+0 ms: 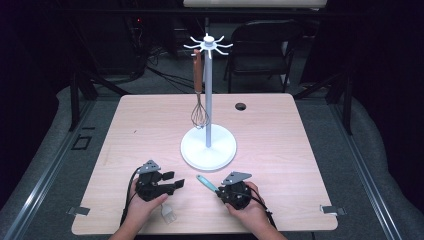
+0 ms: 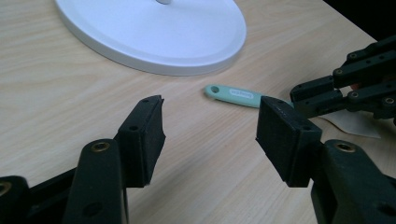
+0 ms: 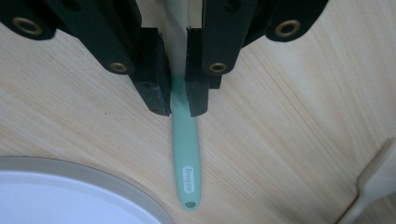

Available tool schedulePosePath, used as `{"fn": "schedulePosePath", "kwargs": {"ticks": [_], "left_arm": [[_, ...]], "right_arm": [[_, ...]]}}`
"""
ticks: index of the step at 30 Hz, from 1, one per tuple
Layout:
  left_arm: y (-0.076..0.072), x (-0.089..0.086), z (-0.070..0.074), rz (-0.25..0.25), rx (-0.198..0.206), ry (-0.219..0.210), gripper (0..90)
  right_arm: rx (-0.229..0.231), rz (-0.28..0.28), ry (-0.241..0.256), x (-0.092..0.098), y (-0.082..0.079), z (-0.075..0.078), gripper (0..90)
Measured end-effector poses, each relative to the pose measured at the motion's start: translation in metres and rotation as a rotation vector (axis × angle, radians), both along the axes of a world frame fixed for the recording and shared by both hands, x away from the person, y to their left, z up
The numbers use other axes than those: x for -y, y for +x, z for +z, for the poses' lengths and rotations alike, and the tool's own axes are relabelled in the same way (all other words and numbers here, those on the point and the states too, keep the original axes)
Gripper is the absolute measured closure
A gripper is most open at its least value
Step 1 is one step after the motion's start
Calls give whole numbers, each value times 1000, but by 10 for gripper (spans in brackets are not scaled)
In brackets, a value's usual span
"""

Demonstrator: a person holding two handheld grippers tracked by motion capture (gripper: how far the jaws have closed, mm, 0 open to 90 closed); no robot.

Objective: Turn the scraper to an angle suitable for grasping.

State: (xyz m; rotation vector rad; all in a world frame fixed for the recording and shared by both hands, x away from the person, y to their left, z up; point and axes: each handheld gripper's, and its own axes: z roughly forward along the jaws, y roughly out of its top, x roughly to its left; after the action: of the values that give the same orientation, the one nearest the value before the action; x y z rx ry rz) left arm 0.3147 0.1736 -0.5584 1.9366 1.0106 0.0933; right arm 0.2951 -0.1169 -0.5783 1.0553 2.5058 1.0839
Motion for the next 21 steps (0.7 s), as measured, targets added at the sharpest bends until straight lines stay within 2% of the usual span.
{"fn": "schedulePosePath", "kwargs": {"ticks": [8, 9, 17, 21], "left_arm": [[-1, 16, -7, -65, -32, -15, 401], [-1, 18, -8, -77, -37, -20, 401], [-1, 27, -11, -93, -70, -66, 393], [0, 30, -11, -101, -75, -73, 394]], "right_arm": [[20, 23, 26, 0, -3, 4, 808], [34, 33, 46, 0, -4, 5, 808], [68, 80, 87, -3, -9, 11, 809], [83, 102, 105, -6, -12, 12, 809]]}}
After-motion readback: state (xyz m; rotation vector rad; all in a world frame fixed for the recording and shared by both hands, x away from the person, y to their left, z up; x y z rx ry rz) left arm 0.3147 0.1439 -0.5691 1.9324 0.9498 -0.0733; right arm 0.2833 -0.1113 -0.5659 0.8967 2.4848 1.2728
